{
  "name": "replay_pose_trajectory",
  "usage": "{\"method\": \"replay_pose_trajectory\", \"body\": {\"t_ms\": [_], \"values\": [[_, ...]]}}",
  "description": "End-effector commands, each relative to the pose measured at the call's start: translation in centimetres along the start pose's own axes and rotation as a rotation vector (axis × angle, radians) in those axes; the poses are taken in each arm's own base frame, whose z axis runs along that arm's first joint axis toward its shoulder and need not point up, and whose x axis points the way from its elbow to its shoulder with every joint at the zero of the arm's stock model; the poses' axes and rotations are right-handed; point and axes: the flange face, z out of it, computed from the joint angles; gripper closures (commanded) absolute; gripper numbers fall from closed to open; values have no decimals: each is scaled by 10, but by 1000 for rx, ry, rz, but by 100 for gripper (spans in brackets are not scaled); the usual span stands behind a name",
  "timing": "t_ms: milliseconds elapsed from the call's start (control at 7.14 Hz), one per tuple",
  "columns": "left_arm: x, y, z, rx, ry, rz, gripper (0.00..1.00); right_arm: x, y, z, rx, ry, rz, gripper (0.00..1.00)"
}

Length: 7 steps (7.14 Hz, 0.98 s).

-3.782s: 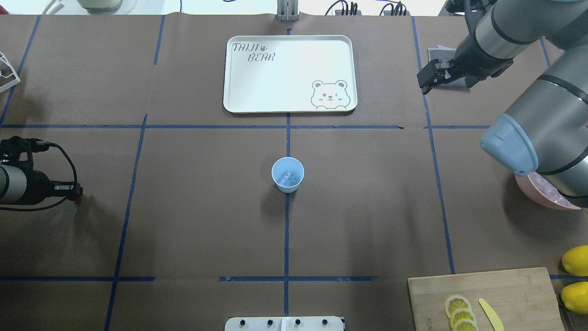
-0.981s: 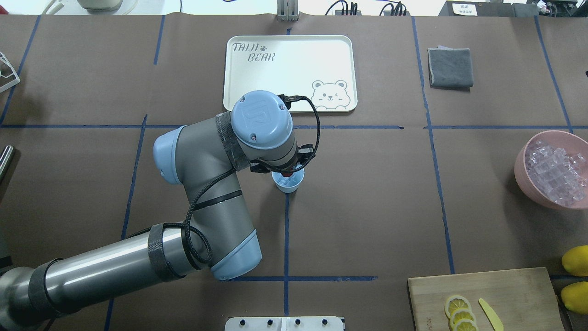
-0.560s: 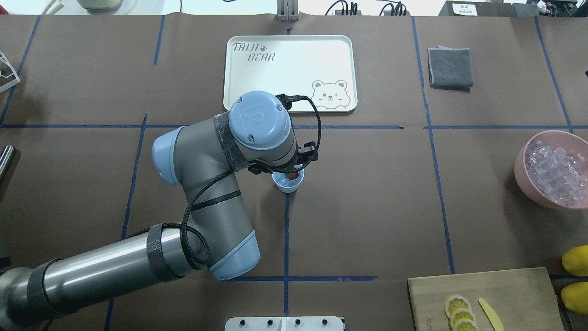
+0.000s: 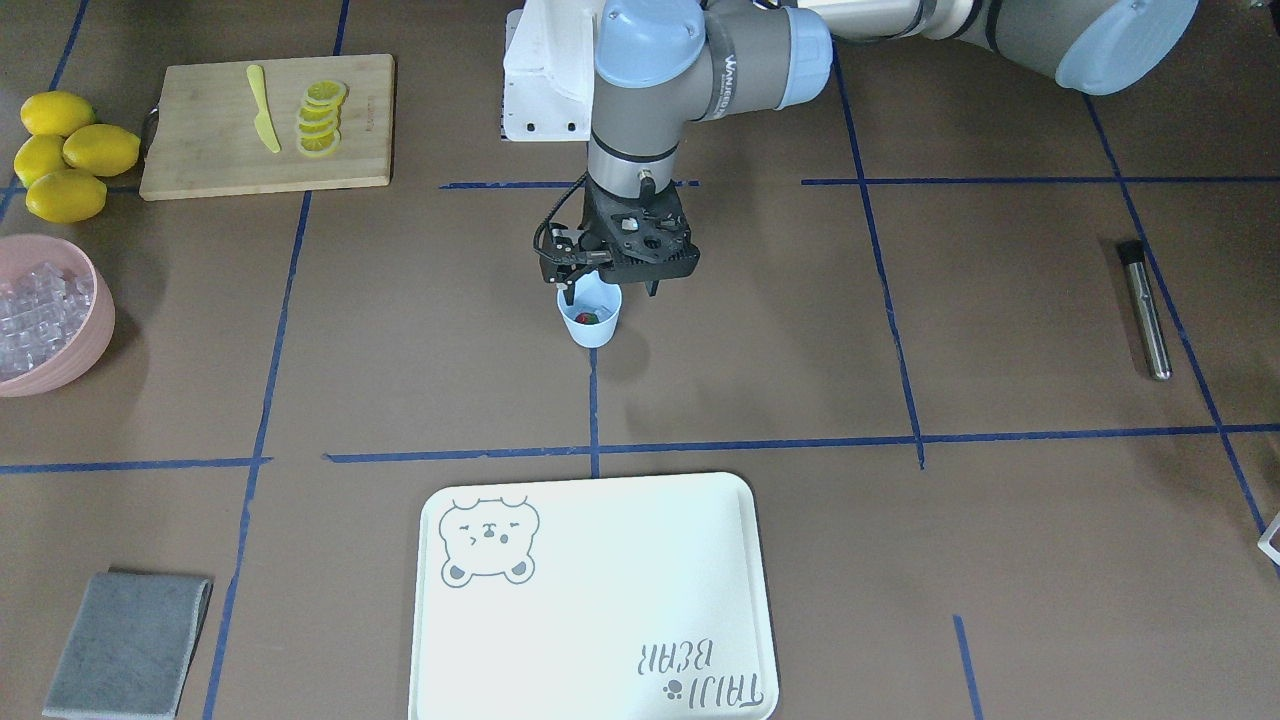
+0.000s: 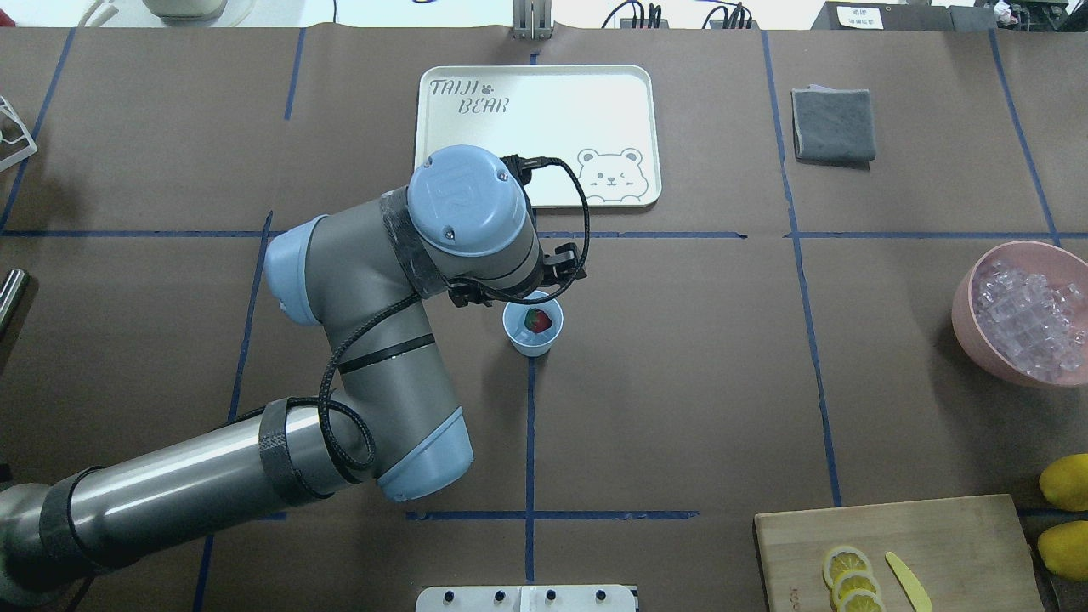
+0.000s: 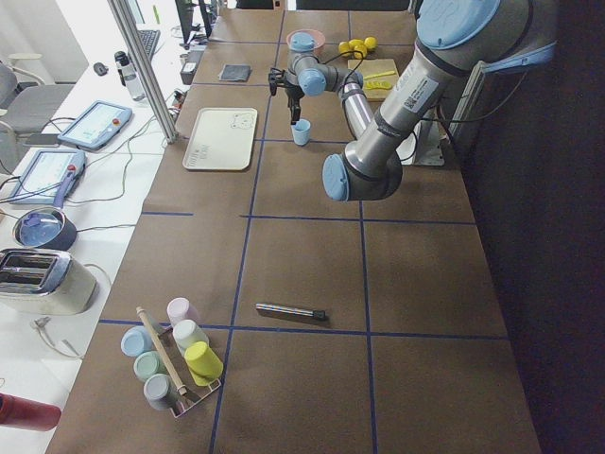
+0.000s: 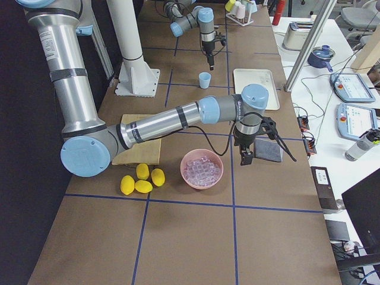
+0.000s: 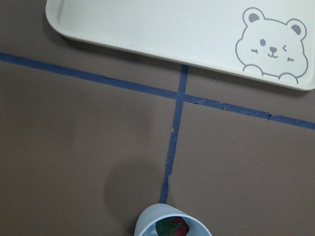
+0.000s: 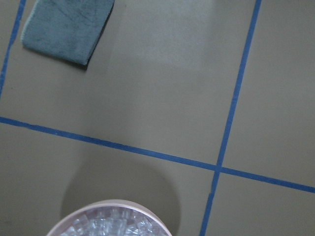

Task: Mash ice and strawberries in cup
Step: 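Open the left gripper to drop the strawberry into the cup, then withdraw the left gripper away from the cup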

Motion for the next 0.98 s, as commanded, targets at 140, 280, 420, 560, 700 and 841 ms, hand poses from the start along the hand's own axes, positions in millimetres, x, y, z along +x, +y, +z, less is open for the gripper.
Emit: {"method": "replay_pose_trajectory", "body": {"t_ms": [140, 280, 420, 560, 700, 841], "values": [[-89, -52, -26, -39, -39, 74, 0, 86, 94, 39, 16, -66, -12, 0], [-123, -78, -32, -75, -42, 88, 0, 93, 120, 52, 61, -58, -11, 0], [-164, -96, -37, -84, -54, 113, 0, 91, 121, 51, 76, -61, 58, 0], [-203, -116, -42, -90, -69, 132, 0, 92, 122, 51, 76, -61, 66, 0], [-254, -136, -50, -105, -83, 167, 0, 92, 122, 52, 74, -62, 70, 0], [-317, -154, -69, -101, -91, 209, 0, 90, 120, 49, 82, -61, 105, 0]]}}
